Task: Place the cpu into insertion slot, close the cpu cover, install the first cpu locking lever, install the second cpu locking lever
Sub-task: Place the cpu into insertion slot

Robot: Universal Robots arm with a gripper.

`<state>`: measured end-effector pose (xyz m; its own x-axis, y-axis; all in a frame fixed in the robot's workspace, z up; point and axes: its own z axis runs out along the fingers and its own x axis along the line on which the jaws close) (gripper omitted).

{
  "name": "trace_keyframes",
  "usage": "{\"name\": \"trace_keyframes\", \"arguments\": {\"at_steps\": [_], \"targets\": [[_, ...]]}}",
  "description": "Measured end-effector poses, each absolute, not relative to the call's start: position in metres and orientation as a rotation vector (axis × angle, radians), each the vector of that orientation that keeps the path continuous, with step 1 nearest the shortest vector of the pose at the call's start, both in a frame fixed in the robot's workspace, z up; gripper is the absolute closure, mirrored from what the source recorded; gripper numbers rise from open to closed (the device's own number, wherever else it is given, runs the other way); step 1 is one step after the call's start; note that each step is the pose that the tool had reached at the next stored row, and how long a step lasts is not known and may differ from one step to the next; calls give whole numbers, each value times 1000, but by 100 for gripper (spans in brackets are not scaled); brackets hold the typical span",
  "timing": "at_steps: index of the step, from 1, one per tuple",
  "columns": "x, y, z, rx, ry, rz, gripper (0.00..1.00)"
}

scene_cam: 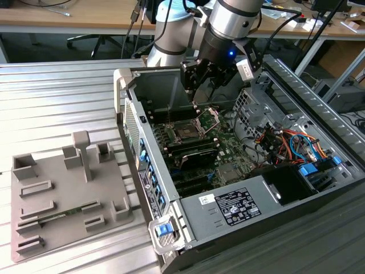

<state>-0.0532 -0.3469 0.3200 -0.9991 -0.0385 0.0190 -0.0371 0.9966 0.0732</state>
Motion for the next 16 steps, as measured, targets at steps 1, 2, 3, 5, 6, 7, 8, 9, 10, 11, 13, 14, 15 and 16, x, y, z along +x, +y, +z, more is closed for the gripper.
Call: {"name": "trace_keyframes", "arguments": {"at_steps": [1, 2, 3, 5, 6, 7, 8, 9, 10, 11, 13, 14, 15, 16], "targets": [[-53, -347, 320, 59, -3119, -114, 45], [-53, -347, 319, 59, -3119, -114, 45], [-53, -347, 319, 59, -3119, -114, 45], [-53, -347, 319, 59, -3119, -114, 45], [-53, -347, 318, 59, -3119, -114, 45], [-53, -347, 317, 59, -3119, -114, 45], [-53, -347, 317, 59, -3119, -114, 45], [-53, -347, 317, 59, -3119, -114, 45], [-53, -347, 317, 59, -3119, -114, 45], [-53, -347, 317, 59, -3119, -114, 45], [-53, -347, 316, 59, -3119, -114, 45], [-53, -347, 316, 59, -3119, -114, 45], [-53, -347, 316, 59, -3119, -114, 45], [-53, -347, 315, 59, -3119, -114, 45]]}}
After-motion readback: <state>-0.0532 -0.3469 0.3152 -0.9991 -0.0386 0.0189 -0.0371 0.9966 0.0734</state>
